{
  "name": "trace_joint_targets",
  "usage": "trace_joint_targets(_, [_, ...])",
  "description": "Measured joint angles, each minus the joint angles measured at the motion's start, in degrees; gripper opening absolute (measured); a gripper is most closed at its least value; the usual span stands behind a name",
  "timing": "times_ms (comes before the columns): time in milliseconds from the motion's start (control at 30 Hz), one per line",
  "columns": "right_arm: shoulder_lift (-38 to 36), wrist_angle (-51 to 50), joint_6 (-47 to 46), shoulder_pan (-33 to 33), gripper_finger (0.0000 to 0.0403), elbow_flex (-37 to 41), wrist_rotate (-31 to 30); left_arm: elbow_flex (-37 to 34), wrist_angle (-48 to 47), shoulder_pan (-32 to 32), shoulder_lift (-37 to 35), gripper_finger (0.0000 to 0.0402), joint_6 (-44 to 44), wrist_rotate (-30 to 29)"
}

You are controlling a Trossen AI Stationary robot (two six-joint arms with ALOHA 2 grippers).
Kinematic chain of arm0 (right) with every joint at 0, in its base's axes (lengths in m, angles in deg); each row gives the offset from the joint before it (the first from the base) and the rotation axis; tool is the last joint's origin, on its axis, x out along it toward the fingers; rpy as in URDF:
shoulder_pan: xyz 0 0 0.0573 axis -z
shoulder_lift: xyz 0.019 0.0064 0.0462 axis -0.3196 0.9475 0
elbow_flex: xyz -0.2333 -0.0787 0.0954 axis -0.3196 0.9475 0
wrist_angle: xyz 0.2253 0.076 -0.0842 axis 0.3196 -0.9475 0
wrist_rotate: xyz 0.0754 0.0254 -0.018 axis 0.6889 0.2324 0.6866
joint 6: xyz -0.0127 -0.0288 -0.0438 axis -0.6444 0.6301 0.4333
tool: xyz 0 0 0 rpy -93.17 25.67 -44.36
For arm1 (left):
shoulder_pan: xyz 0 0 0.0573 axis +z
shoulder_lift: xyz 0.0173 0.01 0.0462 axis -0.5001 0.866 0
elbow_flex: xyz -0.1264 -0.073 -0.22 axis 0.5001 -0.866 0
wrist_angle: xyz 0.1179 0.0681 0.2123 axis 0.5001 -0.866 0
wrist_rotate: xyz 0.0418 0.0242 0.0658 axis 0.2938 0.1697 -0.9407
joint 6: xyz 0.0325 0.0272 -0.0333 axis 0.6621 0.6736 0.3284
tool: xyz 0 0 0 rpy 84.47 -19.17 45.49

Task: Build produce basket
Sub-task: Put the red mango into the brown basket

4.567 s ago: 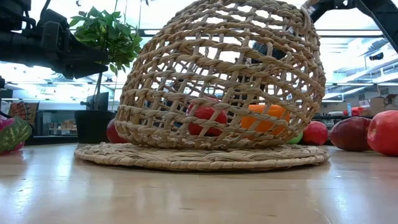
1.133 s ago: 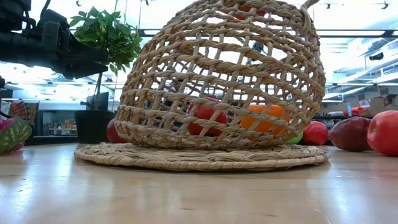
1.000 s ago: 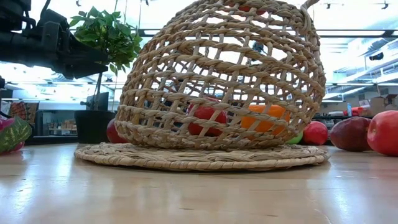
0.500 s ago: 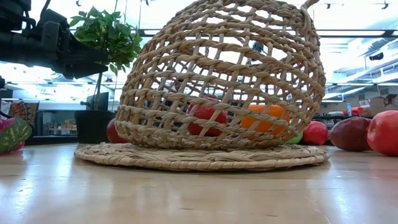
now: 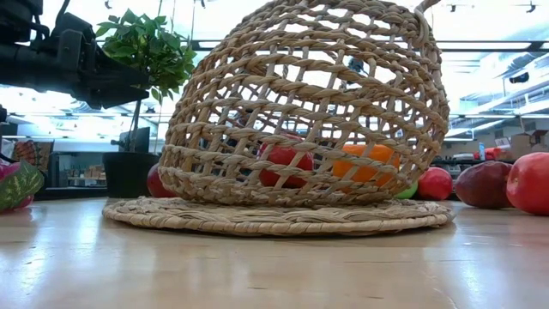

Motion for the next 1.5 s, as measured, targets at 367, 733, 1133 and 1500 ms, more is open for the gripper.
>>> trace_joint_targets(367, [0.1, 52.91, -30.98, 3.76, 0.0299, 20.75, -7.92, 0.0, 0.0, 0.01, 0.0, 0.0398, 0.0, 0.0])
trace_joint_targets(733, [0.1, 65.44, -40.7, 4.02, 0.03, 25.91, -13.57, 0.0, 0.0, 0.0, 0.0, 0.0398, 0.01, 0.0])
trace_joint_targets(1133, [0.12, 59.92, -39.81, 5.05, 0.03, 25.89, -11.0, 0.0, 0.0, 0.02, 0.0, 0.0398, 0.0, -0.02])
trace_joint_targets(1500, [0.21, 30.01, -37.53, 4.34, 0.0298, 25.26, -6.46, 0.0, 0.0, -0.01, 0.0, 0.0398, 0.0, -0.02])
